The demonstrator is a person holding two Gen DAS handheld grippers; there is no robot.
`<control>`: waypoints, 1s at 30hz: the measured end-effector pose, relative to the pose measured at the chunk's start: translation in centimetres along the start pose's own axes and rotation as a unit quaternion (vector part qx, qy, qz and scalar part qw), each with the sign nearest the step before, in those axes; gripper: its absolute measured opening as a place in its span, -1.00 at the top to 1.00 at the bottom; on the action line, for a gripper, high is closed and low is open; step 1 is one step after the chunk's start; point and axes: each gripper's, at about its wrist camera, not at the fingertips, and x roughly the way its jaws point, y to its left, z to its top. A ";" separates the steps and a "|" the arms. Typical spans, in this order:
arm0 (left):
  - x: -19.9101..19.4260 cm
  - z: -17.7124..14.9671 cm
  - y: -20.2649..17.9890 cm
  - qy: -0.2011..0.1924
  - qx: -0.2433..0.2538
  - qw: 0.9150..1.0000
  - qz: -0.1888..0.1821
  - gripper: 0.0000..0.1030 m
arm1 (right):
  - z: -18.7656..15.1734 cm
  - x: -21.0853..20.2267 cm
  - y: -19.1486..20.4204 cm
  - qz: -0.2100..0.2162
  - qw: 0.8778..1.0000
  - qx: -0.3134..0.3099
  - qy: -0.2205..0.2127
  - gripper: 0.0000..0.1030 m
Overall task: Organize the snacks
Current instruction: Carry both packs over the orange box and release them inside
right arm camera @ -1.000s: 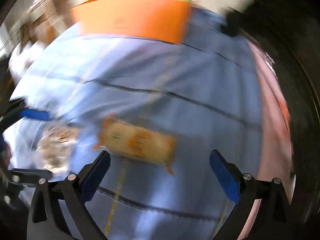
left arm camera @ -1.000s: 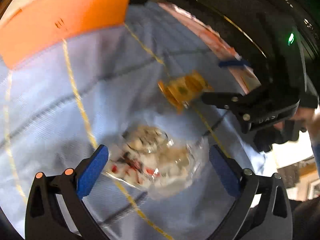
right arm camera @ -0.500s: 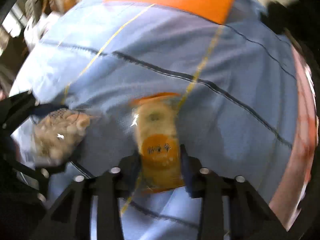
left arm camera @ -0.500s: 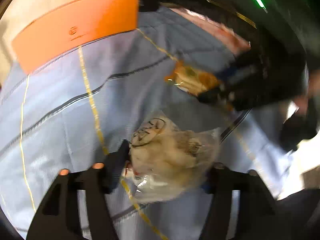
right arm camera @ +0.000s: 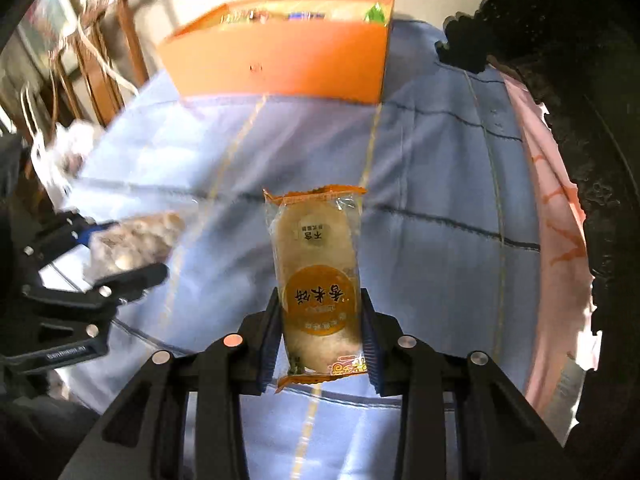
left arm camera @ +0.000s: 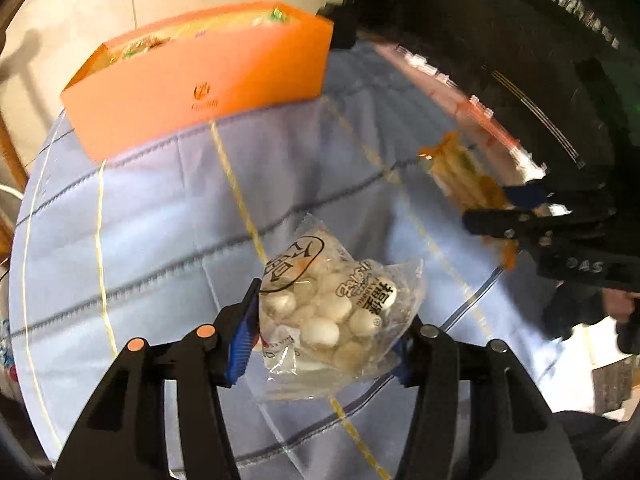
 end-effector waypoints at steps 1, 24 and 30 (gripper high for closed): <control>-0.4 0.7 0.3 -0.006 0.002 1.000 0.008 -0.02 | 0.8 -0.5 0.1 -0.001 1.000 0.005 -0.011 0.31; -2.9 24.8 12.5 -0.100 -0.098 0.976 0.166 -0.02 | 26.6 -2.2 -0.5 0.023 0.988 0.086 -0.127 0.30; -2.8 27.1 13.2 -0.109 -0.086 0.974 0.178 -0.02 | 29.1 -1.1 -1.1 -0.009 0.989 0.084 -0.126 0.30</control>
